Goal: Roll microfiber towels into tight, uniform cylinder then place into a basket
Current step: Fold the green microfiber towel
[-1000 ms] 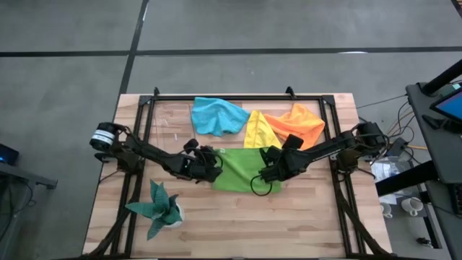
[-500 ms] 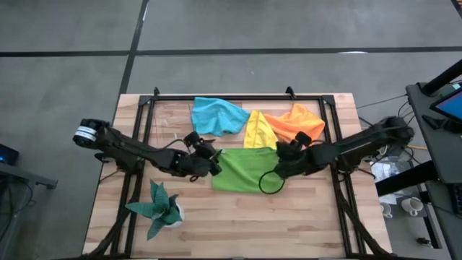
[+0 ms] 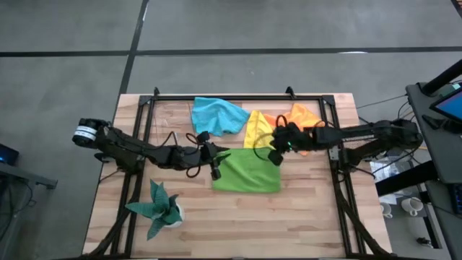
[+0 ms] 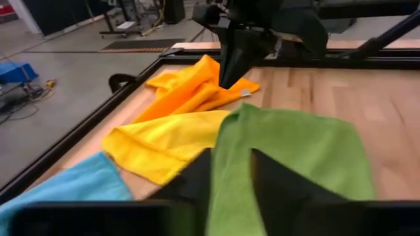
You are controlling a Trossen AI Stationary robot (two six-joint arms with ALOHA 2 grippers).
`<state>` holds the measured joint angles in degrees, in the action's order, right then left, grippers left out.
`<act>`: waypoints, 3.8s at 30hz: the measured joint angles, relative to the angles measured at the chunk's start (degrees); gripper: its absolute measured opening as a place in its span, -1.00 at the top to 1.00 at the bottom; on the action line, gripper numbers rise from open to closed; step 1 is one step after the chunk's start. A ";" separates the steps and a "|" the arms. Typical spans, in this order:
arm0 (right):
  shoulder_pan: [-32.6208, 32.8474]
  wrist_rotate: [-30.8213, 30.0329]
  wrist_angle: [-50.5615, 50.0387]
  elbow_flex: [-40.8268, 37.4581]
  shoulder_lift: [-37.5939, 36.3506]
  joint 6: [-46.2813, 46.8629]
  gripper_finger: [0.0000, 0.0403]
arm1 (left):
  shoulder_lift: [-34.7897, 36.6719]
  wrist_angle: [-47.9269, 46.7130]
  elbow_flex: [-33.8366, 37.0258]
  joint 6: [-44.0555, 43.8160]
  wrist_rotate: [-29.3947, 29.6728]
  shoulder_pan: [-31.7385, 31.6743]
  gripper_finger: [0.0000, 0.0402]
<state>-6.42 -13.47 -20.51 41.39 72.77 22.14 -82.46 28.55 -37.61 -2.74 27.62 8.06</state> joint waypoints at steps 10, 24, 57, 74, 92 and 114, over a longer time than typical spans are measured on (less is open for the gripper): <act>-9.88 10.45 1.46 5.72 13.75 -6.70 0.96 | -14.36 5.92 -1.78 -7.39 -8.89 -0.96 1.00; -11.18 14.05 1.31 13.68 23.71 -11.26 0.96 | -33.24 -2.63 -19.83 -7.12 -13.51 -2.53 1.00; -17.19 -1.45 -6.45 6.52 25.36 -11.71 0.96 | -29.01 -14.52 -20.06 -8.92 -14.08 -0.22 1.00; -20.90 -14.52 -22.72 3.46 9.87 -8.25 0.96 | -28.91 -18.98 -20.06 -10.41 -13.67 -0.07 1.00; -11.39 17.10 -16.00 -7.22 -3.58 2.28 0.96 | -28.91 -19.03 -20.12 -10.39 -13.66 -0.09 1.00; -22.93 -10.85 -7.68 -4.70 8.51 -0.42 0.96 | -28.91 -18.68 -20.21 -10.36 -13.70 -0.07 1.00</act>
<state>-29.35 -24.32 -28.20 36.68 81.28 21.72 -111.37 9.87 -57.82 -13.10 13.91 7.99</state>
